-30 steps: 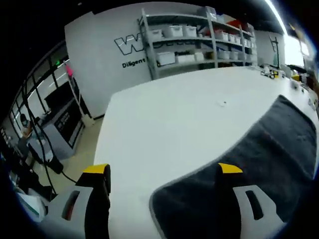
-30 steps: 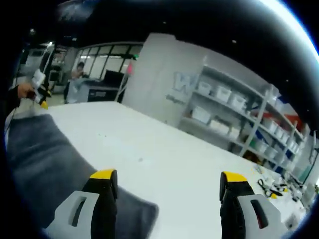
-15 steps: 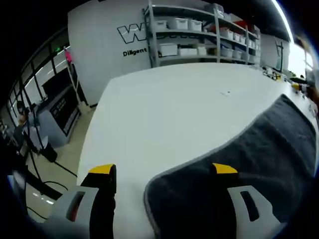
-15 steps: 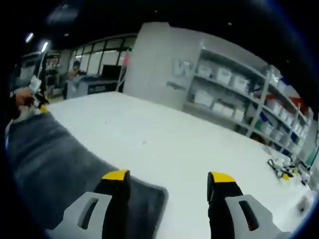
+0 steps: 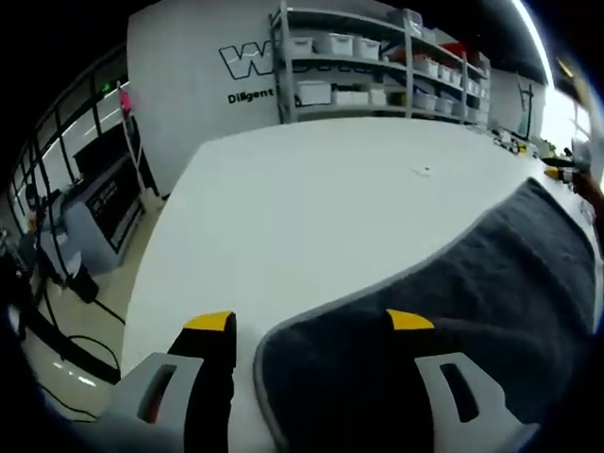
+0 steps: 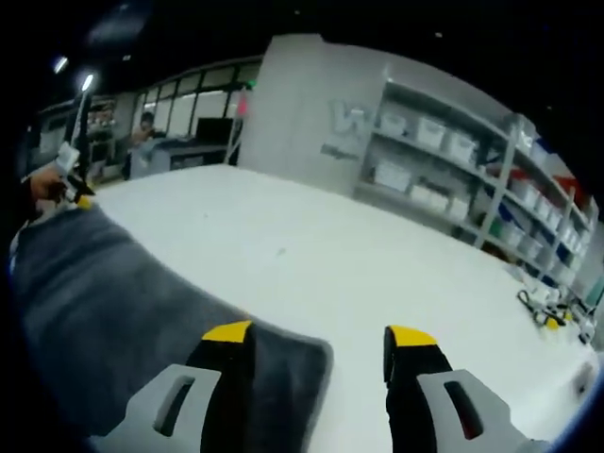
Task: Open the folded towel by lifting each exposed corner and separating the folded layers until the towel lies flat within the target outline without major curled edges
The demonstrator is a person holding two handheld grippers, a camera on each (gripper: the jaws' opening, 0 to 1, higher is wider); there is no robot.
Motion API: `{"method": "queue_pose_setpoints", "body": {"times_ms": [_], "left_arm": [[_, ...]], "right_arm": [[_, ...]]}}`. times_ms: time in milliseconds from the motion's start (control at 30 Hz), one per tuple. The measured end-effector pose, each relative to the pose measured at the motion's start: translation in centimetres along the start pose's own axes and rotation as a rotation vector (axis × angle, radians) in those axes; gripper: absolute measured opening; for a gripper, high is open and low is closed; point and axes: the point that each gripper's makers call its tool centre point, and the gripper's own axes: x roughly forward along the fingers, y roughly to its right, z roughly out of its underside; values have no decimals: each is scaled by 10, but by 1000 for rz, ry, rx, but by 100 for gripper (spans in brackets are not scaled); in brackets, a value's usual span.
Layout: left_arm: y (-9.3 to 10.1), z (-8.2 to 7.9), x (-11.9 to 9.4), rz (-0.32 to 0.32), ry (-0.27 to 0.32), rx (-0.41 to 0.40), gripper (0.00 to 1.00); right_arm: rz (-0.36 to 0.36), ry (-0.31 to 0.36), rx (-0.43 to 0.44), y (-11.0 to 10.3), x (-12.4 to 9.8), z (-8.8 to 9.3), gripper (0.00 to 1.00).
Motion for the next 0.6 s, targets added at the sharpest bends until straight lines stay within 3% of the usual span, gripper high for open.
{"method": "queue_pose_setpoints", "body": {"times_ms": [200, 367, 600], "left_arm": [[1, 3, 0, 10, 20, -32, 52], [5, 0, -2, 52, 72, -133, 50], [-10, 1, -4, 33, 119, -213, 45]], "right_arm": [[-22, -13, 37, -3, 11, 16, 46], [-37, -23, 59, -9, 15, 23, 46], [-46, -18, 77, -15, 18, 26, 43]]}}
